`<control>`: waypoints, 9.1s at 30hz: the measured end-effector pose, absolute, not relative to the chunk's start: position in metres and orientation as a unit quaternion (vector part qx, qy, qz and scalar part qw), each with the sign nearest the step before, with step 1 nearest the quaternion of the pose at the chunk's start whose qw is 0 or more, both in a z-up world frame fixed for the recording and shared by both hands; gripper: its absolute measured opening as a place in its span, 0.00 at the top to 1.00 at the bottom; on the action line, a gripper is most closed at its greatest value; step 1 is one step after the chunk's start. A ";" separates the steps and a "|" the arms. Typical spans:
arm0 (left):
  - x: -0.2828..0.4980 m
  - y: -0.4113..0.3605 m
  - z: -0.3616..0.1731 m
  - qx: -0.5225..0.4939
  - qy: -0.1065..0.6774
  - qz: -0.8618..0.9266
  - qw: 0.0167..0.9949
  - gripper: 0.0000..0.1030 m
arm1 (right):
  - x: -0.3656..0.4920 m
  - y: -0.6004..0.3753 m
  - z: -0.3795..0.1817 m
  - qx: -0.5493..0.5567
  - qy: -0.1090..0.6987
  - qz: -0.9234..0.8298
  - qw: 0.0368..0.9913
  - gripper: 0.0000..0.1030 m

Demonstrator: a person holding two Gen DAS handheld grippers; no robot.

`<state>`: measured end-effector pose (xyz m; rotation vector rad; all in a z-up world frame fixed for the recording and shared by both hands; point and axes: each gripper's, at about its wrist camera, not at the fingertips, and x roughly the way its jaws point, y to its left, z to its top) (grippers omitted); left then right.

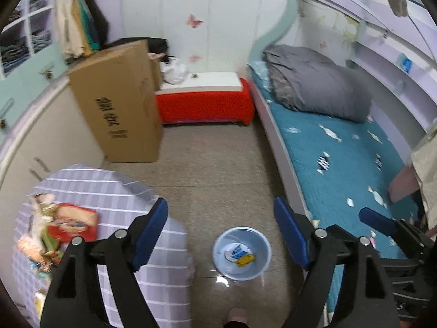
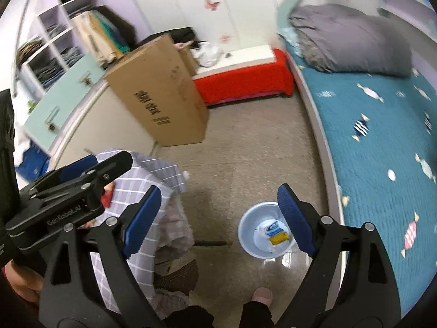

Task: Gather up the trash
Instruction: 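Move the left gripper back to the table and grasp the yellow box, then grasp the dark snack wrapper with the right gripper while the left holds the yellow box, then carry the yellow box to the blue bucket and release it with the left gripper, then return both grippers to the table over the remaining trash, then lift the toothpaste tube with the left gripper while the right lifts the brown paper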

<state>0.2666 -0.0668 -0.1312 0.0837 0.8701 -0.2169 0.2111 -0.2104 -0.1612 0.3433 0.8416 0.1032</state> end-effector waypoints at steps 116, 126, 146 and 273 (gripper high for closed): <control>0.231 0.325 -0.162 -0.045 0.503 -0.051 0.862 0.50 | 0.243 0.167 -0.208 0.119 0.521 0.169 0.828 0.78; 0.203 0.254 -0.121 -0.008 0.467 -0.093 0.879 0.50 | 0.200 0.115 -0.165 0.103 0.474 0.163 0.859 0.78; 0.215 0.049 -0.103 0.016 0.433 -0.129 0.892 0.50 | 0.200 -0.071 -0.148 0.076 0.442 0.143 0.882 0.78; 0.250 0.403 -0.288 -0.204 0.615 0.071 0.759 0.49 | 0.245 0.203 -0.246 0.061 0.523 0.168 0.834 0.22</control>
